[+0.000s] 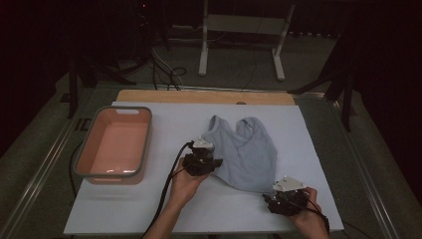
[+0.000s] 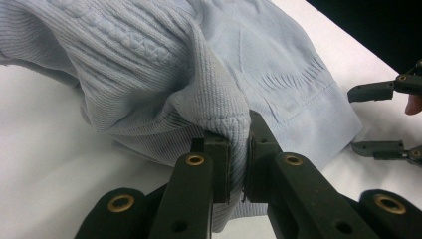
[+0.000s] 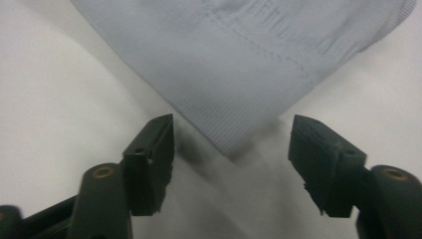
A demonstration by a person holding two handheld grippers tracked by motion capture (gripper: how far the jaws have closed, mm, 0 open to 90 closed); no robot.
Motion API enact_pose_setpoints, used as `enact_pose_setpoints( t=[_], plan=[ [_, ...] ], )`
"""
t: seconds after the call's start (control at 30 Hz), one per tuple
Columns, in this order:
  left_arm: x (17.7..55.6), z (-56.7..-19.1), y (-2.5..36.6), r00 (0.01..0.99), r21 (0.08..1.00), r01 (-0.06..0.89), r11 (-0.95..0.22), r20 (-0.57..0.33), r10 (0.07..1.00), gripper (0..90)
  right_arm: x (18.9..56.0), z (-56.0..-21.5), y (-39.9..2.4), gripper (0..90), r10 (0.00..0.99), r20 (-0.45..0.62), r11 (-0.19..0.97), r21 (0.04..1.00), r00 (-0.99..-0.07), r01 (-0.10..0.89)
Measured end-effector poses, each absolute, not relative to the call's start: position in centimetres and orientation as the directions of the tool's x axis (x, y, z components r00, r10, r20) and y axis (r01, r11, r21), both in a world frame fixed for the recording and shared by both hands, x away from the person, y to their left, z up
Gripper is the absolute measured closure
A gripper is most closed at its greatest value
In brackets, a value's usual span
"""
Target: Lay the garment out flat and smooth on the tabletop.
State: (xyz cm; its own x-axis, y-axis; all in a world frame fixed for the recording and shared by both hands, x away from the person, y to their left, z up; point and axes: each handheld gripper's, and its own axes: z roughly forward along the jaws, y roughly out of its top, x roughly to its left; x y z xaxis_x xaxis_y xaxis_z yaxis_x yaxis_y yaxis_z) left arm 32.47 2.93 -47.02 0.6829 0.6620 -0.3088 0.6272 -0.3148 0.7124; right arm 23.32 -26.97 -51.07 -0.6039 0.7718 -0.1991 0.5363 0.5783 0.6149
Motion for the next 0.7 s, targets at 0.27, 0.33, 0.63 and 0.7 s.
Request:
enact_pose_setpoints(
  t=[0.27,0.33,0.63,0.7],
  plan=[
    [32.5,-47.0,3.0,0.687,0.713,0.625,-0.318,-0.31,0.658,84.3,23.7,-51.0,-27.1,48.8,0.783,-0.211,0.569,0.624,-0.586,0.536],
    [32.5,-47.0,3.0,0.688,0.713,0.625,-0.318,-0.31,0.657,84.2,23.7,-50.9,-27.1,50.9,0.78,-0.222,0.572,0.631,-0.585,0.524],
    [32.4,-47.1,2.8,0.694,0.715,0.621,-0.322,-0.311,0.649,84.0,23.7,-50.3,-27.4,67.1,0.788,-0.218,0.553,0.662,-0.575,0.507],
    [32.4,-47.1,2.8,0.695,0.715,0.621,-0.321,-0.312,0.648,83.9,23.7,-50.1,-27.4,74.6,0.785,-0.215,0.551,0.668,-0.581,0.499]
  ],
)
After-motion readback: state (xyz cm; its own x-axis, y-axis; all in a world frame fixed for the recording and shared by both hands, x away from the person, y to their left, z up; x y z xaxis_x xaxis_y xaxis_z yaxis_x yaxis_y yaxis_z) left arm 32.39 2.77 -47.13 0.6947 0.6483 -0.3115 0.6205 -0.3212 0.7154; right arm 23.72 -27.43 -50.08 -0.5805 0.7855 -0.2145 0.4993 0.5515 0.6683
